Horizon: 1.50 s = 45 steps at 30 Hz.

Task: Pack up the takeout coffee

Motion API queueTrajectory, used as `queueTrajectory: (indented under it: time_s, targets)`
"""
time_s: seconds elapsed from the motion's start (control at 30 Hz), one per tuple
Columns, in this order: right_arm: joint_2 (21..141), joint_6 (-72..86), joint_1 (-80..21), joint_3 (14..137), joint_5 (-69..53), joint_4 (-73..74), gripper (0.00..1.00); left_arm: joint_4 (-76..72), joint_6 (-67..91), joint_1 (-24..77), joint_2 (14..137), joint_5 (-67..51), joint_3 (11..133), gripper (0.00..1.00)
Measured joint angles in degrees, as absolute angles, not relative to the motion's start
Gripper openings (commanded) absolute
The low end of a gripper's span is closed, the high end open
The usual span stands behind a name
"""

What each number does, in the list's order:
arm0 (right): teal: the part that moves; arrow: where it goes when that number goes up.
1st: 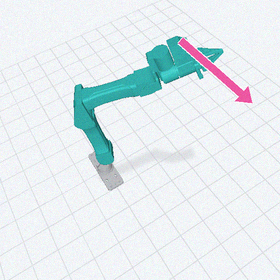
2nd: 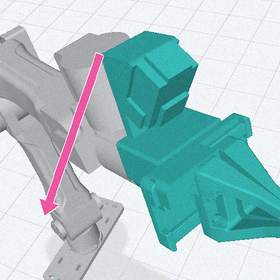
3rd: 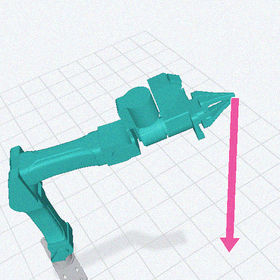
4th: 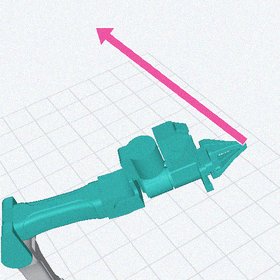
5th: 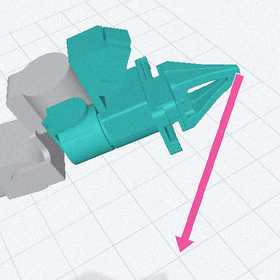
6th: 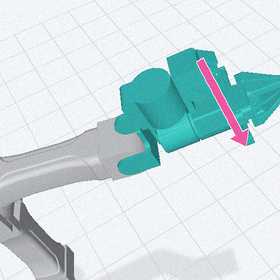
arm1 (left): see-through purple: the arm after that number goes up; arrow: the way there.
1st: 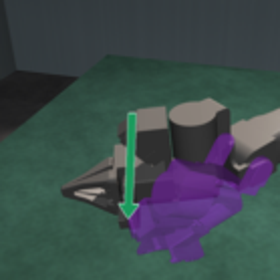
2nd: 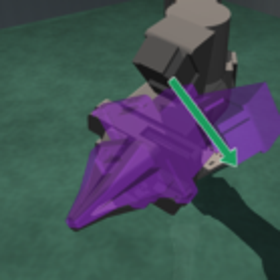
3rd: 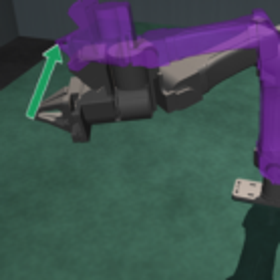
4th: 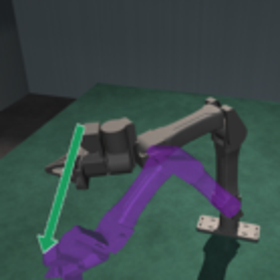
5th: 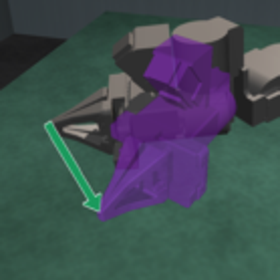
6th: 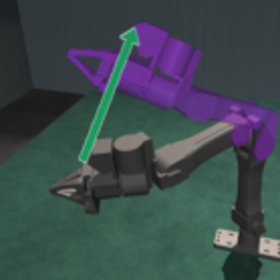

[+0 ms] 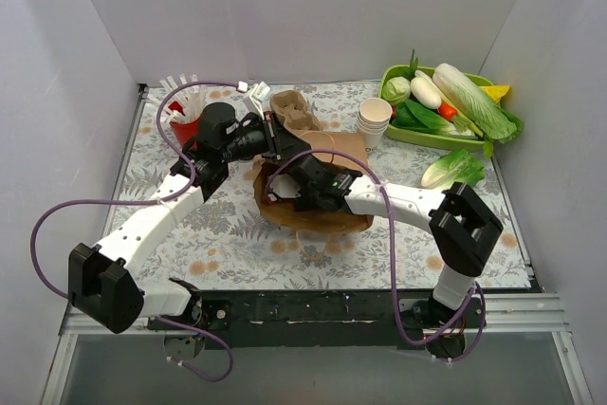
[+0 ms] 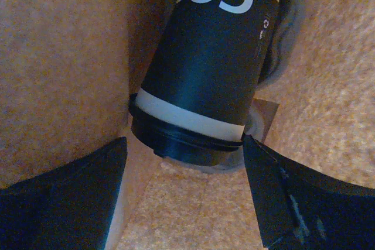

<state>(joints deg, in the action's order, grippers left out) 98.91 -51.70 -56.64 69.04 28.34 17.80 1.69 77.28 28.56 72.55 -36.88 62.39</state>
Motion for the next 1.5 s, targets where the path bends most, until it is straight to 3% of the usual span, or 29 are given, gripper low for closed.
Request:
queueTrajectory:
  time_s: [0.17,0.43,0.93,1.2,1.5]
  targets:
    - [100.71,-51.31,-55.07,70.74,28.03,19.94,0.68,1.65,76.86,28.05,73.32,-34.83,62.39,0.00]
    - [100.64,-51.62,-54.48,73.80,26.85,26.04,0.55,-0.08,76.90,27.83,73.30,-33.82,62.41,0.00]
    - [90.78,-45.98,-55.00,81.71,20.40,45.04,0.47,-1.93,78.28,29.10,73.28,-39.70,62.89,0.00]
    - [85.32,-45.47,-56.86,81.32,16.64,47.88,0.56,-3.09,78.61,29.47,72.95,-41.60,62.89,0.00]
    - [89.36,-49.08,-57.74,76.03,18.48,46.85,0.70,-3.05,79.05,29.50,73.10,-42.13,62.89,0.00]
